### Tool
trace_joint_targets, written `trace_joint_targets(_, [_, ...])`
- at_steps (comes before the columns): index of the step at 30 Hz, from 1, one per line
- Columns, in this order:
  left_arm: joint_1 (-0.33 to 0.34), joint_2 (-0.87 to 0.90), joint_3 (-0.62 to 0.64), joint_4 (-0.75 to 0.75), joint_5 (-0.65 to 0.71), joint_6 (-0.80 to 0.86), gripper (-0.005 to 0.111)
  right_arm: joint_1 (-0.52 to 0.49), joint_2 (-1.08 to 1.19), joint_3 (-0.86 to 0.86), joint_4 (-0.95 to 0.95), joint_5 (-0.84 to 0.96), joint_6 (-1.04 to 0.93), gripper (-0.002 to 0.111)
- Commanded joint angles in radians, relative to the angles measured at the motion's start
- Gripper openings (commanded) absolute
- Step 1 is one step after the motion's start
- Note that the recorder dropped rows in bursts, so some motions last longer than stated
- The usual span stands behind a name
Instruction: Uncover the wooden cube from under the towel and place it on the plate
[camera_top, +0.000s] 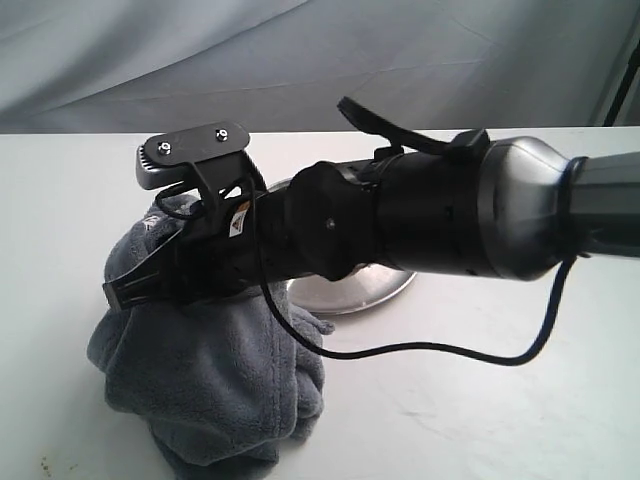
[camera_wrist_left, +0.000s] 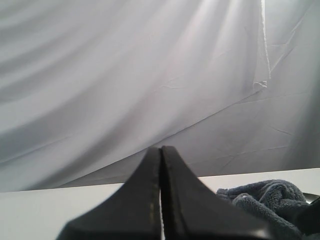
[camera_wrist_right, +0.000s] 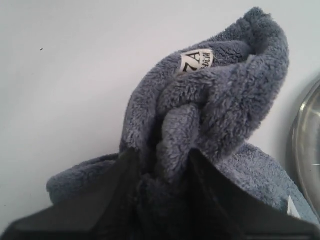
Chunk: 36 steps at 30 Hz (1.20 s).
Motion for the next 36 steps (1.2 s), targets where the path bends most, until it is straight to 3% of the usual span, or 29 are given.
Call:
trace_joint_targets(1, [0.002,-0.003,0.003,-0.001,-0.009,-0.005,0.0,-0.062,0.001,-0.005,-0.015,0.046,0.075,0.052])
trace_joint_targets(5, [0.002,-0.003,0.003,-0.001,-0.009,-0.005,0.0,-0.116,-0.002,-0.005,-0.015,0.11,0.099,0.074])
trace_joint_targets(8, [0.002,-0.003,0.003,-0.001,-0.009,-0.005,0.0,-0.132,-0.029,-0.005,-0.017,0.125,0.08,0.082])
trace_joint_targets(18, [0.002,-0.003,0.003,-0.001,-0.009,-0.005,0.0,-0.132,-0.218,-0.005,-0.089,0.165,0.022,0.082])
trace_joint_targets(21, [0.002,-0.003,0.003,-0.001,-0.009,-0.005,0.0,-0.132,-0.271,-0.005,-0.111,0.261,-0.009,0.082])
trace_joint_targets(25, [0.002,-0.003,0.003,-0.001,-0.009,-0.005,0.0,-0.13,-0.242,-0.001,-0.287,0.521,-0.076,0.079])
trace_joint_targets(36, [0.002,-0.003,0.003,-0.001,-0.009,-0.005,0.0,-0.13,0.005,-0.001,-0.307,0.342,-0.016,0.085])
